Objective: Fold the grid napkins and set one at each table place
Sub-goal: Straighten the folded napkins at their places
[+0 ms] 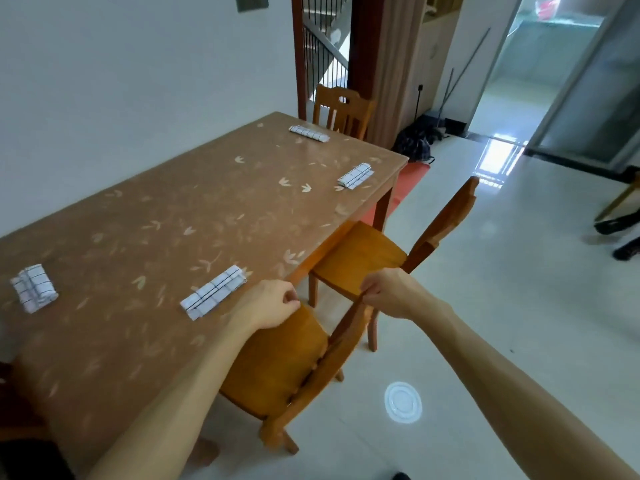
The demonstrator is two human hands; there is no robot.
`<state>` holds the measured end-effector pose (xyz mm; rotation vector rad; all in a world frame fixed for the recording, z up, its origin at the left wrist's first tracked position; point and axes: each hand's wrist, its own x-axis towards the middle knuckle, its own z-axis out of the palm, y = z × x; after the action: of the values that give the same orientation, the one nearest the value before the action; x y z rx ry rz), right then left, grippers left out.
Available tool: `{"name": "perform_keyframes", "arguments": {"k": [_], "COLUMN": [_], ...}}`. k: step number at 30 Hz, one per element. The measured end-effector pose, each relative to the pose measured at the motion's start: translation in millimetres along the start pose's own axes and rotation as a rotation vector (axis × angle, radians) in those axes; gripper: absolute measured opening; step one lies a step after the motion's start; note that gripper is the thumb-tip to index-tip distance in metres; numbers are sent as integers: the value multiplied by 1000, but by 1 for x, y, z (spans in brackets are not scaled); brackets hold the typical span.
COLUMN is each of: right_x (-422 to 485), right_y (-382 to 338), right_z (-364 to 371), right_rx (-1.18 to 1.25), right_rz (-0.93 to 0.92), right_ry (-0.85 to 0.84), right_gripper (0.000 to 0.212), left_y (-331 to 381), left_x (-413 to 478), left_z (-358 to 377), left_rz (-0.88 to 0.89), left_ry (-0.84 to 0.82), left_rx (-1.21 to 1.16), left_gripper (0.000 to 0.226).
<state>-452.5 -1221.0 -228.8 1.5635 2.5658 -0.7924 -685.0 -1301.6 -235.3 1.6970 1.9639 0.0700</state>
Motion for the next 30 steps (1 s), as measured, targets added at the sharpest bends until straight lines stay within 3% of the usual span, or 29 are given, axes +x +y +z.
{"name": "perform_keyframes", "arguments": {"k": [12,20,30], "right_x": [59,187,370], "right_y": [187,238,261], "right_z": [-113,-148,-202], "right_rx": [-9,-28,-71], "right_rz": [-6,-10,12], "right_ry": [-8,-18,-92], "right_gripper": [26,33,39], "left_y": [157,177,174], "left_x": [146,293,457], "left_z": [1,-17,-52], "left_rz": [-39,-63,-222], "left_ry": [33,77,90], "left_rx": [-121,-222,-372], "left_gripper": [21,22,14]}}
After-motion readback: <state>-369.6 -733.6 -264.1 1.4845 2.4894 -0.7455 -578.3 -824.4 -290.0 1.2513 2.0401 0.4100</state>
